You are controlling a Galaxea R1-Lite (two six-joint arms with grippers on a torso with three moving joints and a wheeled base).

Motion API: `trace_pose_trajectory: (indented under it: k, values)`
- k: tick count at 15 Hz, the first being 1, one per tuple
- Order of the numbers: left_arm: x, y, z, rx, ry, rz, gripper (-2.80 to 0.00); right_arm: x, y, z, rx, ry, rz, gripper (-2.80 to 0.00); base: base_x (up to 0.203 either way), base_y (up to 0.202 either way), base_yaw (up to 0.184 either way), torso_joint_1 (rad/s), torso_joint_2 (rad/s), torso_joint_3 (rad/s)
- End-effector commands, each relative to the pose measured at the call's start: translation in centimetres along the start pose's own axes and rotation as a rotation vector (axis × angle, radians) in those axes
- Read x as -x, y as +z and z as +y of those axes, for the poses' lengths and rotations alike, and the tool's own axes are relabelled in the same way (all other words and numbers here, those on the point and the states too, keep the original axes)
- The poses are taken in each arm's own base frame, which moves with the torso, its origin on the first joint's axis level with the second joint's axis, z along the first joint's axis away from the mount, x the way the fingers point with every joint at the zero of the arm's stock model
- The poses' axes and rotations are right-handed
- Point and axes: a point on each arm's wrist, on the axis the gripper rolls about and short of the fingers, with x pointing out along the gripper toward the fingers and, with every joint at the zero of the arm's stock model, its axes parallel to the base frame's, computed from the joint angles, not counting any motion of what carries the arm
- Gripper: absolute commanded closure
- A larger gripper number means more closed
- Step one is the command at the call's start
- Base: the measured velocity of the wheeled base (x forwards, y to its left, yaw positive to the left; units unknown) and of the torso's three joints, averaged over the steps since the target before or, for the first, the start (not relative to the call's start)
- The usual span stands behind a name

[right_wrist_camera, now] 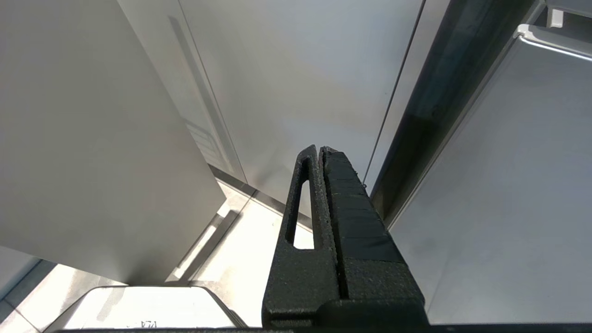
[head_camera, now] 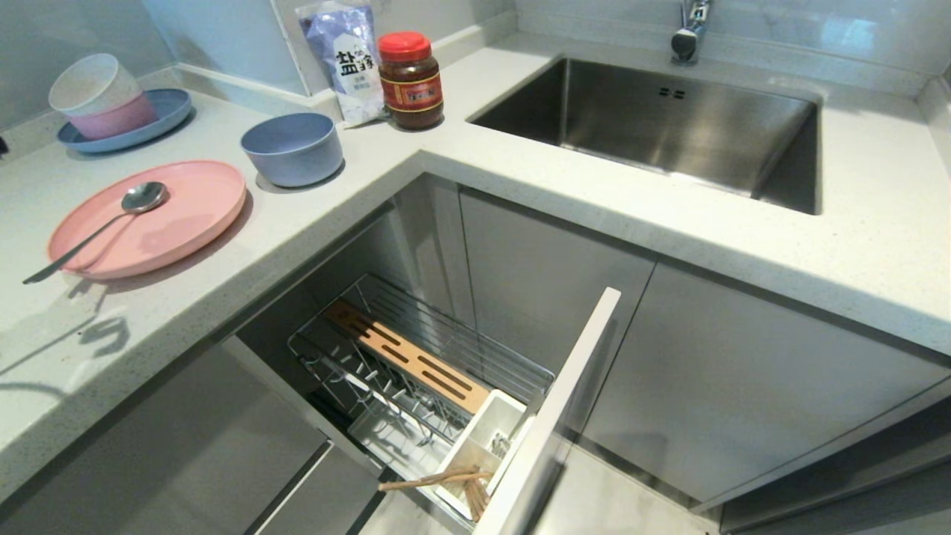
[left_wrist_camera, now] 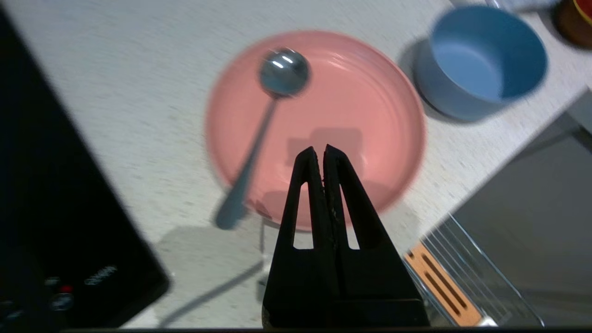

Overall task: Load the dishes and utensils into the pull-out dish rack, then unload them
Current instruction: Pick up the spoon and place it in the cupboard

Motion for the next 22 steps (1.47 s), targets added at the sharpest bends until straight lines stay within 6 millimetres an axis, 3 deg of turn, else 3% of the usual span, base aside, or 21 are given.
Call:
trace_pose_trajectory:
  k: [1,8,15,16,22]
  values:
    - [0.0,1.0,2.6,0.031,0.064,-0.029,0.0,0.0,0.0,0.0,0.0,0.001,-0.003,0.0,0.0,0.0,0.0,0.0,0.0,0.0]
    - [-1.6,1.1,4.3,-0.034,0.081,0.262,0.0,0.0,0.0,0.0,0.0,0.0,-0.003,0.0,0.0,0.0,0.0,0.0,0.0,0.0]
    - [-3.9,0.0,6.4,-0.131,0.024,0.418,0.0,0.0,0.0,0.0,0.0,0.001,-0.002,0.0,0.0,0.0,0.0,0.0,0.0,0.0]
    - [-4.3,-0.1,6.5,-0.144,0.014,0.43,-2.8,0.0,-0.1,0.0,0.0,0.001,-0.002,0.0,0.0,0.0,0.0,0.0,0.0,0.0]
    - [-7.0,-0.6,6.7,-0.125,-0.077,0.463,-2.8,0.0,0.0,0.0,0.0,0.0,-0.003,0.0,0.0,0.0,0.0,0.0,0.0,0.0]
